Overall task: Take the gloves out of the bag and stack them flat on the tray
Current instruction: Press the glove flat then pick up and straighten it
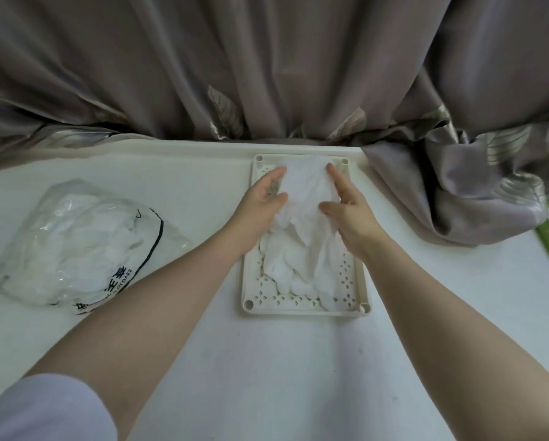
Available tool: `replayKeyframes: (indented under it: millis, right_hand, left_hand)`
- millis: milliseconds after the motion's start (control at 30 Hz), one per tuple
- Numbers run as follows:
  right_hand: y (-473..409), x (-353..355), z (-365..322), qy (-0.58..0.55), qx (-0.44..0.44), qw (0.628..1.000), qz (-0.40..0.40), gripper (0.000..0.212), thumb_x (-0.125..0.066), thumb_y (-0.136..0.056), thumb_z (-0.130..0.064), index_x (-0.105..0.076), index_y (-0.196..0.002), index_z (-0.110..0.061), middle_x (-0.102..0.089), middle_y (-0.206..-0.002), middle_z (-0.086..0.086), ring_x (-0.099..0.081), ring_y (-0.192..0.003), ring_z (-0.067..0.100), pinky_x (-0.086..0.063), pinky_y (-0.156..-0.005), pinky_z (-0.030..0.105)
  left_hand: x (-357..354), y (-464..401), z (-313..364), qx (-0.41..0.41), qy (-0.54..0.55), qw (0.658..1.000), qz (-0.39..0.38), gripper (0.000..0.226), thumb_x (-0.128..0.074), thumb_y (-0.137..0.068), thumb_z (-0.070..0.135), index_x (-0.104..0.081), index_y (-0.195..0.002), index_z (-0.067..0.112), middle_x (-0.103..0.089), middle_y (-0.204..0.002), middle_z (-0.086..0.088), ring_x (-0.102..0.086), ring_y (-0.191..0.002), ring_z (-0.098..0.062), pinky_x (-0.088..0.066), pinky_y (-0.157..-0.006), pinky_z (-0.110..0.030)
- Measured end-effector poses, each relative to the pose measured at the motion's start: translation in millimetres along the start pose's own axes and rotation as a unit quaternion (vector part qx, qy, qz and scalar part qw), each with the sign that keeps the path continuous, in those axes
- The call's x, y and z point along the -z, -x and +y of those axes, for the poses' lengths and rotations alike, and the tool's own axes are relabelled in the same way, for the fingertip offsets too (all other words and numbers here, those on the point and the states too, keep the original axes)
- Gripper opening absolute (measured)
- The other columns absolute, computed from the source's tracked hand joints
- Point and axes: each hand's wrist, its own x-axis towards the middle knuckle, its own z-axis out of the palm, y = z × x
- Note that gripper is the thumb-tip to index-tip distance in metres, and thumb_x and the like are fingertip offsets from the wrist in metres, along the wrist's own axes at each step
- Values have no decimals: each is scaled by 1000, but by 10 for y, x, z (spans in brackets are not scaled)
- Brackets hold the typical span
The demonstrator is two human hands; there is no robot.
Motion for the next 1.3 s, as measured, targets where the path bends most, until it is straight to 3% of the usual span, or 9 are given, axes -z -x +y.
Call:
replayKeyframes:
  millis: [167, 300, 433, 533, 633, 767, 900, 1100, 1300]
  right_hand:
    - [16, 2, 88, 131, -88, 981, 110, 70, -64, -88, -16, -27, -147, -22, -40, -137, -1, -53, -109, 20, -50, -91, 39]
    - [161, 75, 222, 173, -106, 972, 123, 59, -71, -83, -26, -39, -132, -16, -54, -113, 3, -63, -92, 23, -53, -88, 41]
    - [251, 104, 208, 127, -126, 979, 100, 45, -74, -80, -21, -46, -115, -16, -56, -89, 10, -60, -75, 23, -53, -76, 38]
    - [248, 96, 107, -61, -191, 978, 61, 12, -65, -83, -3, -55, -88, -5, -55, -71, 19, -58, -62, 23, -50, -63, 28]
    - [275, 93, 8, -172, -252, 952, 24, 19, -52, -92, -2, -53, -74, -5, -57, -51, 3, -55, -40, 11, -43, -40, 17]
    - [304, 98, 14, -216, -249, 944, -8, 19, -51, -91, -3, -50, -73, -11, -53, -53, 1, -40, -38, 8, -35, -38, 15]
    - [301, 130, 18, -189, -232, 954, -18, 14, -55, -92, -15, -55, -79, -10, -54, -64, 3, -44, -47, 11, -33, -45, 18]
    - [324, 209, 56, -139, -204, 969, -22, 19, -49, -93, -2, -54, -77, -10, -56, -69, 7, -55, -62, 18, -45, -59, 25]
    - [394, 152, 65, 129, -192, 972, 48, 23, -45, -90, 9, -44, -94, -13, -50, -75, 4, -48, -60, 21, -53, -57, 33]
  left_hand:
    - [18, 18, -102, 85, -163, 982, 49, 64, -50, -96, 25, -17, -150, 26, -20, -155, 0, -35, -135, -19, -36, -106, -31]
    - [-54, 282, -94, -11, -274, 955, 110, 42, -50, -95, 18, -42, -136, 13, -42, -134, -5, -49, -114, -16, -40, -99, -27]
    - [-259, 440, -78, 124, -115, 985, 33, 15, -47, -97, 16, -57, -106, 9, -62, -91, -1, -59, -79, -12, -49, -79, -25]
    - [-375, 432, -98, 226, -42, 973, 15, 17, -44, -98, 16, -58, -98, 7, -64, -96, -9, -60, -89, -18, -49, -90, -28]
    - [-401, 362, -97, 279, 20, 958, 62, 19, -48, -97, 24, -58, -94, 8, -64, -109, -13, -60, -96, -20, -50, -85, -32]
    - [-425, 357, -40, 310, 155, 938, 12, 32, -55, -93, 35, -60, -109, 8, -66, -109, -11, -62, -105, -23, -49, -90, -29]
    - [-376, 382, -7, 294, 169, 941, 13, 15, -57, -94, 20, -59, -97, 6, -63, -88, -8, -63, -77, -17, -52, -79, -28]
    - [-218, 462, 23, 260, 26, 965, 7, 9, -56, -94, 10, -54, -86, 8, -64, -81, -9, -65, -63, -15, -57, -64, -26]
    - [-213, 549, -18, 249, -149, 957, -14, 9, -56, -93, 10, -48, -87, 9, -54, -73, -10, -58, -44, -10, -54, -46, -27]
